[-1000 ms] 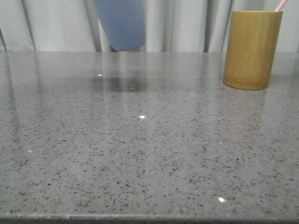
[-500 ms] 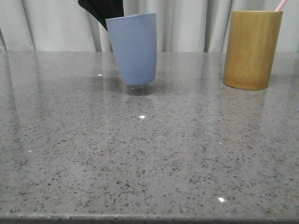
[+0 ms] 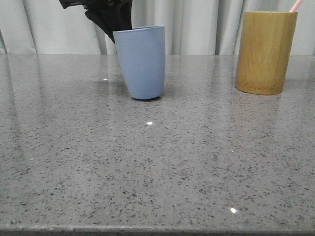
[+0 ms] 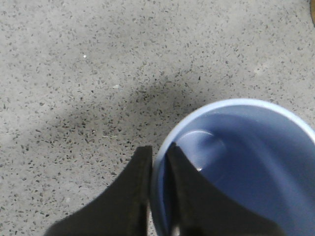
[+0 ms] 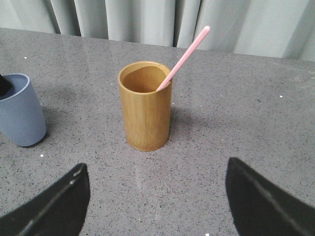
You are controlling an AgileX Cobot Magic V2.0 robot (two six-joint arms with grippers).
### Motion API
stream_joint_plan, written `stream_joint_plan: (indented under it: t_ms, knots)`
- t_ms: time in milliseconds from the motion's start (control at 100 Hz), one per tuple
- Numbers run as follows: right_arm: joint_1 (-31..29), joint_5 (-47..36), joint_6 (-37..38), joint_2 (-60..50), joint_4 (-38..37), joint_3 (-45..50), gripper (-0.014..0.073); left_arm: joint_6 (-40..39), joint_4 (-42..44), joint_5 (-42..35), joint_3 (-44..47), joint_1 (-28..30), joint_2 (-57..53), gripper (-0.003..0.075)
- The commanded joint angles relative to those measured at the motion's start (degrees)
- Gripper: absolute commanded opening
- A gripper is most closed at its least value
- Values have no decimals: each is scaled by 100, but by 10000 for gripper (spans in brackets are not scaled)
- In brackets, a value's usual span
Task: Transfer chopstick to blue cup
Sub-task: 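Lift the blue cup with the left gripper and carry it toward the bamboo cup, then set the blue cup down mid-table, open the left gripper and lift away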
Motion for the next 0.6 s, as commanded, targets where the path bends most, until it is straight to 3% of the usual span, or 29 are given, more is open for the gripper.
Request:
stream_joint_plan:
  t_ms: [0, 160, 230, 460, 590]
  knots:
    - [-37, -471, -10, 73, 7, -192, 570, -39, -63, -178, -200, -75, -285, -19]
    - [-37, -471, -10, 73, 7, -192, 570, 1, -63, -210, -200, -95, -285, 13]
    - [-37, -471, -10, 73, 7, -192, 570, 1, -63, -210, -200, -95, -285, 81]
    - [-37, -466, -10, 73, 7, -192, 570, 16, -96, -178, -200, -99, -285, 403]
    - [-37, -465, -10, 73, 7, -177, 570, 63, -180, -178, -200, -99, -285, 476]
